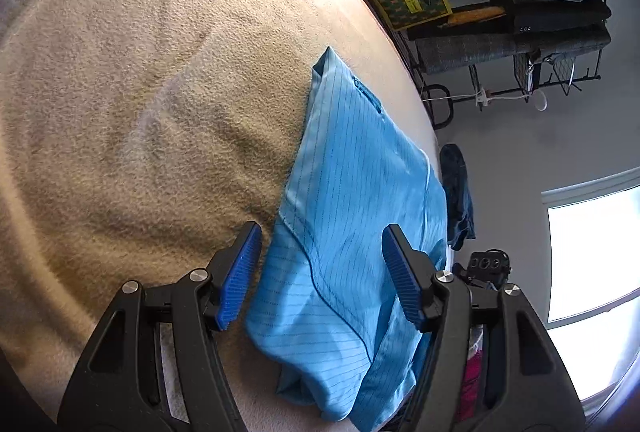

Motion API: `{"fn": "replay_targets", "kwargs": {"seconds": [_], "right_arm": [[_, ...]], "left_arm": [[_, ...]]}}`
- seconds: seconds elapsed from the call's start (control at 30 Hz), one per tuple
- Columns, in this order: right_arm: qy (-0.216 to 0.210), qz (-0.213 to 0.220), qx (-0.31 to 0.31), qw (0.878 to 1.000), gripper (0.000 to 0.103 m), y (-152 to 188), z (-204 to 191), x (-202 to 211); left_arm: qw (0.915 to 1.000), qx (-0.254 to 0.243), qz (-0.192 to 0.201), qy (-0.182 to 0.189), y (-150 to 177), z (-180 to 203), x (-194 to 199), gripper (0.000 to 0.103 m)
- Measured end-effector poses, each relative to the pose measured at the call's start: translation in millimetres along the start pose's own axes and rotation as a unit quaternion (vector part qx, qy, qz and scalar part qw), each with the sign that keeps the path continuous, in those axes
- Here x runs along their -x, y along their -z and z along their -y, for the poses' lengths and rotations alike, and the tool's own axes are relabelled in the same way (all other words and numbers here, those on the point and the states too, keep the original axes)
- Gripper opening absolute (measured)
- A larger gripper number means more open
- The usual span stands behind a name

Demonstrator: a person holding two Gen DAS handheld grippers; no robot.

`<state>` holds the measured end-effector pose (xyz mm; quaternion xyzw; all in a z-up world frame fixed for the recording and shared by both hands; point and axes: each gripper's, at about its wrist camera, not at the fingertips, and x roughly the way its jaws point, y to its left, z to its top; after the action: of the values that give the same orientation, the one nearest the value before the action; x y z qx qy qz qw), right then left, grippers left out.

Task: Fold large clothes

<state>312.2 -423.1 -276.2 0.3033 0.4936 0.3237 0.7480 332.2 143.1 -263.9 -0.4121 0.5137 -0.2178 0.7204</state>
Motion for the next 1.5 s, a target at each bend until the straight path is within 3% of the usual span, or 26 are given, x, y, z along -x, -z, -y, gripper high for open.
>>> {"fn": "replay_targets", "kwargs": {"seconds": [0.03, 0.33, 0.47, 0.6, 0.7, 0.8, 1.0, 1.27, 1.5], "right_arm": [[-0.001, -0.003, 0.002, 1.000, 0.048, 1.2, -0.3, -1.4], [-0.032, -0.001, -0.010, 0.999, 0.034, 5.3, -4.3, -15.3], [-0.028, -0.004, -0.008, 1.000, 0.031, 8.0, -6.0, -14.5], [-0.008, -0.006, -0.001, 1.000, 0.014, 7.9, -10.6, -15.0], [0.032, -0.001, 0.036, 0.999, 0.007, 9.8, -27.1, -7.8], [0.071, 0.005, 0.082, 0.994, 0.005, 13.8, -47.1, 0.7], [0.097, 0.021, 0.125, 0.987, 0.003, 25.3, -75.2, 21.6], [0.121, 0.032, 0.140, 0.982, 0.003, 34.7, -90.4, 38.9], [0.137, 0.058, 0.162, 0.976, 0.003, 36.2, -116.0, 68.5]], "left_arm": [[1.0000, -0.005, -0.003, -0.002, -1.5, 2.6, -3.1, 0.063], [0.9997, -0.023, -0.004, 0.000, -7.7, 22.9, -25.1, 0.063], [0.9994, -0.027, -0.008, -0.018, -3.0, 25.2, -32.3, 0.039], [0.9983, -0.040, 0.003, -0.043, 0.0, 33.3, -32.6, 0.014], [0.9931, -0.087, 0.019, -0.076, 7.1, 53.2, -28.8, 0.008], [0.9873, -0.122, 0.034, -0.096, 15.9, 71.6, -23.0, 0.006], [0.9811, -0.164, 0.046, -0.092, 29.2, 99.0, -7.8, 0.004], [0.9790, -0.178, 0.048, -0.088, 41.5, 125.2, -4.0, 0.003], [0.9751, -0.205, 0.059, -0.060, 61.1, 173.7, -6.8, 0.003]]}}
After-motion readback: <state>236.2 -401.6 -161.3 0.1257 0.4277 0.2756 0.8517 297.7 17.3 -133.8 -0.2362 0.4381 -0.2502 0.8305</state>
